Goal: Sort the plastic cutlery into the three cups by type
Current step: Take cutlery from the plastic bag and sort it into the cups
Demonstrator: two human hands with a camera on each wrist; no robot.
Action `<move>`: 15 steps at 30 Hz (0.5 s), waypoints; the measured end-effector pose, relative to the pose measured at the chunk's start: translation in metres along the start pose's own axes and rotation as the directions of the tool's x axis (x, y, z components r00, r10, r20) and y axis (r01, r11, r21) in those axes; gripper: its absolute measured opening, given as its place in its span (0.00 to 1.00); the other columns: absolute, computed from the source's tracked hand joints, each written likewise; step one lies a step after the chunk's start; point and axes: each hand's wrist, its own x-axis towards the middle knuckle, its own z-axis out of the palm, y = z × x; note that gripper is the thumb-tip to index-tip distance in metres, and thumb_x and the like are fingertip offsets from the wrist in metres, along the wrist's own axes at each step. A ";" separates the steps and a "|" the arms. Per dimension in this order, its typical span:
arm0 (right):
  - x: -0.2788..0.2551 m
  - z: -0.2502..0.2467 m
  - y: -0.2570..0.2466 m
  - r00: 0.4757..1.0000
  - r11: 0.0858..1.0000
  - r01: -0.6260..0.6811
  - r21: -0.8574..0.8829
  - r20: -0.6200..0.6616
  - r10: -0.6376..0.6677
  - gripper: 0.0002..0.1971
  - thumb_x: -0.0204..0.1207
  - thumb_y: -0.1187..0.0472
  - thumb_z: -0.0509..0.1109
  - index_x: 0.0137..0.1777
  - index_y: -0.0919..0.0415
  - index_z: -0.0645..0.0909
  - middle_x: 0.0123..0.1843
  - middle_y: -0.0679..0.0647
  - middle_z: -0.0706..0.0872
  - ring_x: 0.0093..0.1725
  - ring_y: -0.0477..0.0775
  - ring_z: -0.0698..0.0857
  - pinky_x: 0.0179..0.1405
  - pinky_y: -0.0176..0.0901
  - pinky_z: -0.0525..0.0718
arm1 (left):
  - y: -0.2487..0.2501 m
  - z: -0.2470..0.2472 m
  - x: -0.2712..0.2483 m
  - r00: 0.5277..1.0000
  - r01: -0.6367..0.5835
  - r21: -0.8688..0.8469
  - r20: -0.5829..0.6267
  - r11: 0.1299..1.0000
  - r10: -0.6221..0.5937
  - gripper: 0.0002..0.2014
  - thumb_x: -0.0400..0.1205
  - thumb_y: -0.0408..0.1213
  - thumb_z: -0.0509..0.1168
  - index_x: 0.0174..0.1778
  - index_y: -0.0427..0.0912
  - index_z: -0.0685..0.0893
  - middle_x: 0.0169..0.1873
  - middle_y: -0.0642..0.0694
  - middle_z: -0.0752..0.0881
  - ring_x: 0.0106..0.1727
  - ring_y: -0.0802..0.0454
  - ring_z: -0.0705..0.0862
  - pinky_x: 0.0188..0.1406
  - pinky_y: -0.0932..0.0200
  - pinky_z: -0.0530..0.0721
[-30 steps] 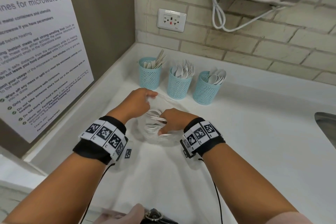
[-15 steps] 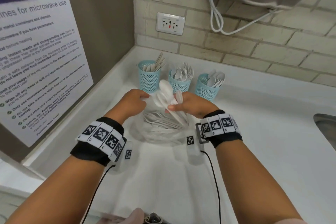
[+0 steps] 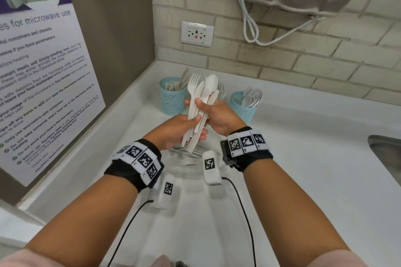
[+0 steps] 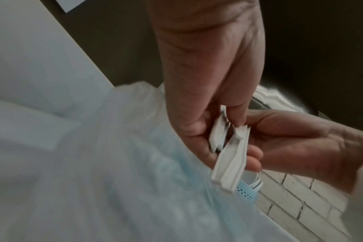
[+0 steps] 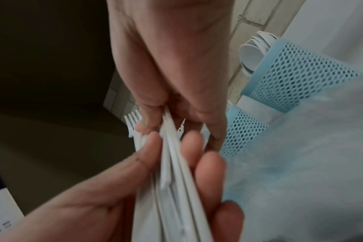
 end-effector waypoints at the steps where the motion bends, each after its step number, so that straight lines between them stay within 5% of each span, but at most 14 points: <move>1: 0.001 0.000 0.001 1.000 1.000 -0.008 -0.009 0.001 0.008 0.18 0.84 0.63 0.58 0.73 0.65 0.71 0.45 0.46 0.89 0.48 0.48 0.86 0.46 0.44 0.84 | -0.001 0.001 0.000 1.000 -0.005 -0.023 -0.009 1.000 0.004 0.13 0.87 0.42 0.54 0.52 0.39 0.82 0.40 0.42 0.88 0.35 0.56 0.90 0.33 0.62 0.88; 6: 0.005 -0.004 0.005 0.994 0.991 -0.105 -0.081 -0.012 0.104 0.20 0.84 0.51 0.58 0.67 0.64 0.76 0.55 0.56 0.86 0.55 0.53 0.85 0.56 0.48 0.83 | -0.008 0.001 0.000 0.997 -0.041 -0.131 -0.068 0.991 0.032 0.10 0.87 0.38 0.55 0.50 0.39 0.80 0.36 0.45 0.86 0.29 0.59 0.87 0.29 0.65 0.87; 9: 0.005 -0.009 0.009 0.989 0.988 -0.145 -0.046 -0.002 0.145 0.12 0.83 0.56 0.61 0.60 0.61 0.79 0.50 0.55 0.86 0.49 0.52 0.84 0.48 0.45 0.85 | -0.010 -0.002 0.002 0.992 -0.051 -0.122 -0.118 0.991 0.037 0.10 0.87 0.38 0.57 0.57 0.39 0.79 0.36 0.46 0.86 0.30 0.60 0.87 0.29 0.66 0.85; 15: 0.002 -0.015 0.011 0.989 0.988 -0.141 -0.058 -0.053 0.138 0.17 0.81 0.60 0.66 0.67 0.65 0.78 0.49 0.52 0.87 0.47 0.49 0.86 0.40 0.38 0.87 | -0.015 -0.004 0.002 0.990 -0.067 -0.161 -0.133 0.985 0.045 0.08 0.86 0.35 0.58 0.58 0.42 0.80 0.42 0.45 0.88 0.34 0.57 0.90 0.34 0.64 0.87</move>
